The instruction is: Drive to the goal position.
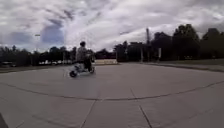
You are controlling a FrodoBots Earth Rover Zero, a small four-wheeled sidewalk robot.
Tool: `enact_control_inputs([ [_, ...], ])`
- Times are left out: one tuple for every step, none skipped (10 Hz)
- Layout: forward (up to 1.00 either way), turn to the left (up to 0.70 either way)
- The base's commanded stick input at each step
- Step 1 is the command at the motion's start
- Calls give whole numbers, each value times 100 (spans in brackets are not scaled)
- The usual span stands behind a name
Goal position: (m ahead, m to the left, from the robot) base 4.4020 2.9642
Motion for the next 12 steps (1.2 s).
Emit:
enact_control_inputs([
  [70, 1],
  [70, 1],
  [70, 1],
  [70, 1],
  [70, 1],
  [70, 1],
  [70, 1],
  [70, 1],
  [70, 1],
  [70, 1],
  [70, 1],
  [70, 1],
])
